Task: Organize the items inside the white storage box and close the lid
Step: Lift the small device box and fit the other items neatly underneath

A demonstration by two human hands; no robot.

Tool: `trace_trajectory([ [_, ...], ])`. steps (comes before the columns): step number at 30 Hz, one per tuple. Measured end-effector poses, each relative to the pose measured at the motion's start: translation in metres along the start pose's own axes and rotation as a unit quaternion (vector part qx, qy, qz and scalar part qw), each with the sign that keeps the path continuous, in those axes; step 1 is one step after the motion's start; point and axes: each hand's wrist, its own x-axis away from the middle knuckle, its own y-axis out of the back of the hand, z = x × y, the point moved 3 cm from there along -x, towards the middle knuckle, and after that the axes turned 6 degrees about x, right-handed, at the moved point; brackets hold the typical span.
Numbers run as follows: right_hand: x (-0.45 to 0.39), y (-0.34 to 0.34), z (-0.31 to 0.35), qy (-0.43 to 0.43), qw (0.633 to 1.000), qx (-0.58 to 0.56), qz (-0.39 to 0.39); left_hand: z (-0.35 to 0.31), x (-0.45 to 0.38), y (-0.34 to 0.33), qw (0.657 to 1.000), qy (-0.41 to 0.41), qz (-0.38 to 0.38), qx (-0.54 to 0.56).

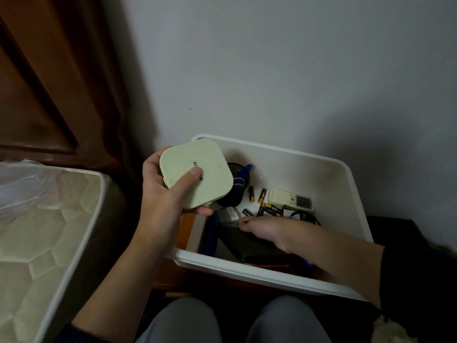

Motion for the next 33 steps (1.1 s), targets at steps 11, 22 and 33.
trace_trajectory([
  [11, -0.003, 0.011, 0.014, 0.059, 0.976, 0.183, -0.100, 0.000, 0.001, 0.000, 1.000, 0.002, 0.005, -0.005],
  [22, -0.001, 0.000, 0.019, -0.037, 0.994, 0.090, -0.047, 0.001, 0.000, 0.001, 1.000, 0.002, 0.007, -0.002],
  [33, -0.015, -0.006, 0.014, 0.060, 0.970, 0.077, -0.222, 0.000, 0.001, -0.001, 1.000, 0.002, 0.006, -0.001],
])
